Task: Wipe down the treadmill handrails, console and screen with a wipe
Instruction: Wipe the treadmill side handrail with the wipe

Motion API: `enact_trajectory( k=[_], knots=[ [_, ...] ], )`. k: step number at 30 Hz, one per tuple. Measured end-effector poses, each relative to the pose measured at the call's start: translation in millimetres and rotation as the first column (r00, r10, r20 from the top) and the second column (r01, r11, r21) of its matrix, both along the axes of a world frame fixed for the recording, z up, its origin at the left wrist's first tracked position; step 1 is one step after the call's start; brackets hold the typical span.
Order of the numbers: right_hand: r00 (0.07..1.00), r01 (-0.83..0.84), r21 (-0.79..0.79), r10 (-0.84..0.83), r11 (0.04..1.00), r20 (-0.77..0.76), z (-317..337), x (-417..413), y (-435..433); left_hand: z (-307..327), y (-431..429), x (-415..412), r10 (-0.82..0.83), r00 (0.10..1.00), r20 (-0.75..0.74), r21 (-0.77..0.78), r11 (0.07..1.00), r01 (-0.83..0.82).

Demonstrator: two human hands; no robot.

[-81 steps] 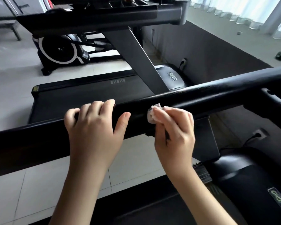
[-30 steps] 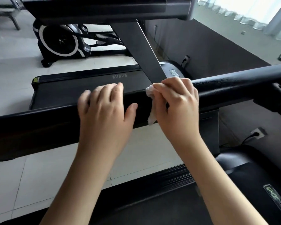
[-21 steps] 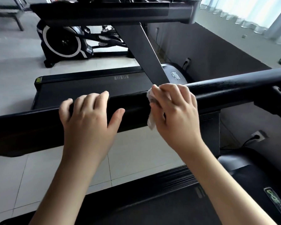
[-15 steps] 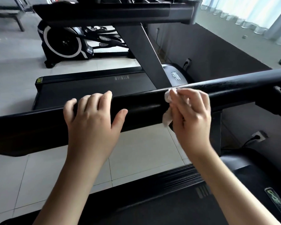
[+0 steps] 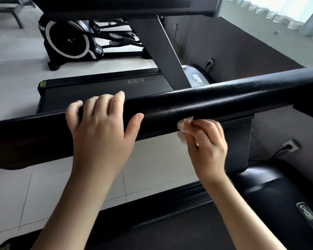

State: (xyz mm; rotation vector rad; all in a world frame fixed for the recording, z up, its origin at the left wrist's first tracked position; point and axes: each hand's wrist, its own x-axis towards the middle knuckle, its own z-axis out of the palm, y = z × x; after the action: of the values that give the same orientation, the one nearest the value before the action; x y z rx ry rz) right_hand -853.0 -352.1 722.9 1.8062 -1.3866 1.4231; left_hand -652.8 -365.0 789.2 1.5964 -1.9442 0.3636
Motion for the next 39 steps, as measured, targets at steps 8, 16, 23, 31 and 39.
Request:
enact_trajectory(
  k=[8,16,23,31,39],
  knots=[
    [0.996,-0.027,-0.002,0.027,1.000,0.081,-11,35,1,-1,0,-1,0.013,1.000,0.005,0.001,1.000,-0.013],
    [0.964,0.079,-0.009,-0.075,0.997,0.257,-3,23,1,-1,1,-2,0.019,1.000,0.002,0.004,1.000,-0.019],
    [0.965,0.078,-0.030,-0.068,0.996,0.255,42,27,-14,1,1,-3,0.027,1.000,0.006,0.019,0.999,-0.027],
    [0.992,0.110,0.133,-0.100,0.985,-0.081,81,36,-32,6,4,0,-0.012,1.000,-0.023,0.094,0.995,0.014],
    [0.978,-0.058,0.176,0.092,0.983,-0.189,77,47,-18,1,14,31,0.099,0.995,-0.010,0.102,0.990,-0.097]
  ],
)
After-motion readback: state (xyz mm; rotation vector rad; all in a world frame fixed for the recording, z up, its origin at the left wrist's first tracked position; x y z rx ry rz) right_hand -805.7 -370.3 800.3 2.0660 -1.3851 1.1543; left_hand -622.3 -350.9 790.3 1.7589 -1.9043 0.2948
